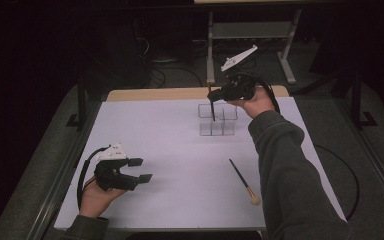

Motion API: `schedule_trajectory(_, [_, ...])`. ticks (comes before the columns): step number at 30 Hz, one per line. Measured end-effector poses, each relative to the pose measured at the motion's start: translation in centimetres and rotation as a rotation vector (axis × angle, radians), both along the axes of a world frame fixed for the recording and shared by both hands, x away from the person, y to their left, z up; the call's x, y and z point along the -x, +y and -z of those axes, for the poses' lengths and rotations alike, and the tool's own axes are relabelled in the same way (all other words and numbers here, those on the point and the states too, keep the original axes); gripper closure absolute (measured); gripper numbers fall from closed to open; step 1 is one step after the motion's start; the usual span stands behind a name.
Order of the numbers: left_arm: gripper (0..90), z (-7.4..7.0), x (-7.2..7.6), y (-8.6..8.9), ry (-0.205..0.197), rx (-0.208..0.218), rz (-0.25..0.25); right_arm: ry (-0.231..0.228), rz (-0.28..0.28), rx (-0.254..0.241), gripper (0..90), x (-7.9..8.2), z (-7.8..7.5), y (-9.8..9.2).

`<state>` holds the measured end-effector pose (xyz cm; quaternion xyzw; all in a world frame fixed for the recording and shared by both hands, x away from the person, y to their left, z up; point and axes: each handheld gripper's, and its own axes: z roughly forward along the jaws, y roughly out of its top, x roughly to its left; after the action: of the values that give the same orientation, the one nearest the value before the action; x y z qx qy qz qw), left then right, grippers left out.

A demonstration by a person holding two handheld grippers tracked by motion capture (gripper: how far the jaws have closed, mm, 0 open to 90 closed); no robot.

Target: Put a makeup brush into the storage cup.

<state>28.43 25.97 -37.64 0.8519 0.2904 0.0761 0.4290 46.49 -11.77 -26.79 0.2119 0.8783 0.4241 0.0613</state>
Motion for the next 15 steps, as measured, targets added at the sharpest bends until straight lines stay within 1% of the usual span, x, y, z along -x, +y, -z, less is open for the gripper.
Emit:
schedule_trajectory(1, [31.2, 0.0, 0.0, 0.0, 0.001, 0.004, -0.004, -0.004, -0.004, 0.003, 82.6, -0.2, 0.0, 0.0])
schedule_trajectory(3, [31.2, -0.1, 0.0, 0.2, -0.003, -0.006, -0.001, -0.004, 0.003, 0.001, 82.6, -0.4, -0.1, 0.1])
schedule_trajectory(7, [31.1, -0.1, 0.0, 0.1, -0.001, -0.007, 0.003, -0.009, 0.006, 0.003, 82.7, -0.9, -0.4, 0.4])
schedule_trajectory(9, [31.0, 0.0, 0.0, 0.1, 0.001, -0.004, 0.003, -0.009, 0.011, 0.000, 82.6, -1.1, -0.5, 0.5])
schedule_trajectory(10, [30.7, 0.0, 0.0, 0.1, 0.002, -0.002, 0.001, 0.004, 0.020, -0.003, 82.7, -1.2, -0.6, 0.6])
schedule_trajectory(11, [30.4, -0.1, -0.1, 0.2, -0.005, -0.003, 0.002, 0.002, 0.018, -0.001, 82.7, -1.3, -0.6, 0.6])
schedule_trajectory(13, [30.1, -0.1, 0.0, 0.3, -0.001, 0.007, -0.004, -0.002, 0.021, -0.002, 82.7, -1.6, -0.6, 0.7])
schedule_trajectory(15, [30.1, -0.1, 0.0, 0.3, -0.002, 0.003, -0.005, -0.004, 0.020, 0.003, 82.7, -1.7, -0.7, 0.8])
